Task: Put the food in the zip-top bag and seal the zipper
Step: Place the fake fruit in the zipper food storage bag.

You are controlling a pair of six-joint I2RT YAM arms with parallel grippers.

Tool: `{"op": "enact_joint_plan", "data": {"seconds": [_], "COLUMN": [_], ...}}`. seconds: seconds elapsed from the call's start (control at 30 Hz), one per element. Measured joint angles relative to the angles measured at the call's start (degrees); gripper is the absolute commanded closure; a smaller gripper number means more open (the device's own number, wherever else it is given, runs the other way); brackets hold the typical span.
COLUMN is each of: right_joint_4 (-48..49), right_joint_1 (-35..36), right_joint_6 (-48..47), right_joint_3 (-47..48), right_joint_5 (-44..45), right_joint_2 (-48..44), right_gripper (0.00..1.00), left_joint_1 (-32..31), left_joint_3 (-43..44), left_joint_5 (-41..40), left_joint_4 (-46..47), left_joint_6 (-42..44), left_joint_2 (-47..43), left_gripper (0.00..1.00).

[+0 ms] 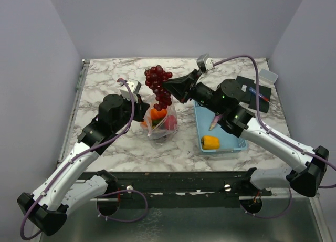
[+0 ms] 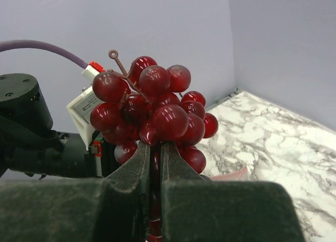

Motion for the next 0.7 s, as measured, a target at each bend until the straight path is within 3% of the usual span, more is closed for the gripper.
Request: {"op": "enact_joint_plan", "data": {"seconds": [0.33,0.7], "right_joint_4": [10.1,11.1], "right_joint_1": [1.6,3.0], "right_joint_6": [-4.5,-5.4], "right_joint_3": [-8.1,-12.7], "right_joint_5": [2.3,3.0], "right_joint_2": [0.3,0.3], "right_gripper": [0.99,0.99], "left_joint_1": [0.1,0.4], "left_joint_3": [0.0,-0.3], "left_joint_5": [0.9,0.9], "left_joint_4": [0.0,0.4], "left_joint_6": [0.0,0.0], "left_joint_2": [0.0,0.0], "left_gripper": [1.0,1.0]}}
